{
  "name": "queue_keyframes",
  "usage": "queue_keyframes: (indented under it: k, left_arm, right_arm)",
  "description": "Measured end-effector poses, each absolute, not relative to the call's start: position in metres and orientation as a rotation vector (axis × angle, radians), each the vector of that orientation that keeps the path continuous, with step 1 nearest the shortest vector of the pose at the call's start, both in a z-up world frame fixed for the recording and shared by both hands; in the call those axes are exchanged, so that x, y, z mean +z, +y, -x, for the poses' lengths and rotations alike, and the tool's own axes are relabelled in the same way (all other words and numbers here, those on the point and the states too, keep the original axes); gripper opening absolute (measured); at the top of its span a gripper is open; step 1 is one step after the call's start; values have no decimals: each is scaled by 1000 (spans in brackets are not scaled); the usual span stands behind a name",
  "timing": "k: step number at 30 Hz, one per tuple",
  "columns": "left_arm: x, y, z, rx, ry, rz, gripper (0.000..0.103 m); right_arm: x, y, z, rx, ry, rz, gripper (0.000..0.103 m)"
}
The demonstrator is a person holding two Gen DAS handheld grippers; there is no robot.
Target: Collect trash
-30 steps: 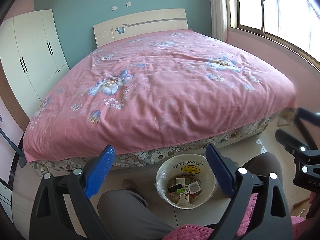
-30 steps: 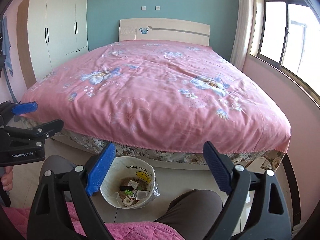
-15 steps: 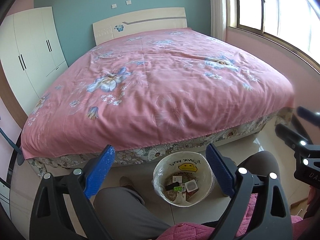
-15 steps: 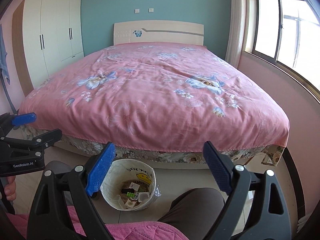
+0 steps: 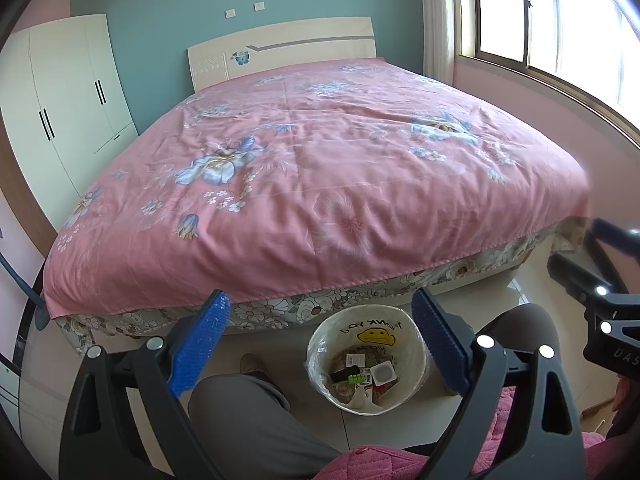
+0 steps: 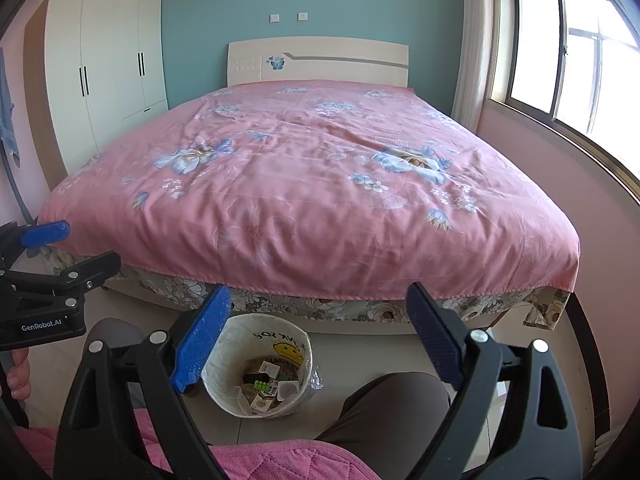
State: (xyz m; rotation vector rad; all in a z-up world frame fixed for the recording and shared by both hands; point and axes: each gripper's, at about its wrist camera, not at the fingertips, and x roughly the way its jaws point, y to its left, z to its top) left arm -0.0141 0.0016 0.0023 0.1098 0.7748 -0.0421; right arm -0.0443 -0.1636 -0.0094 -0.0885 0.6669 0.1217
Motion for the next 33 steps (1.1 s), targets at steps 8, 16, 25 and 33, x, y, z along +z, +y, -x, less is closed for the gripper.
queue_keyframes:
  k: [8,16,25,33]
  left_arm:
    - [3,1,16,-38,765,-114,94]
    - [3,1,16,-37,766,-113,94]
    - [1,1,17,-50,774,-115,94]
    - [-4,-4,16,-76,794,-140,94]
  right_arm:
    - [-11,-163,43,126,673,91,88]
    - [-13,-162,44,126,684,91,88]
    - [-15,-162,42,131,689,88,88]
    - [-20,-162,41,133,710,77,88]
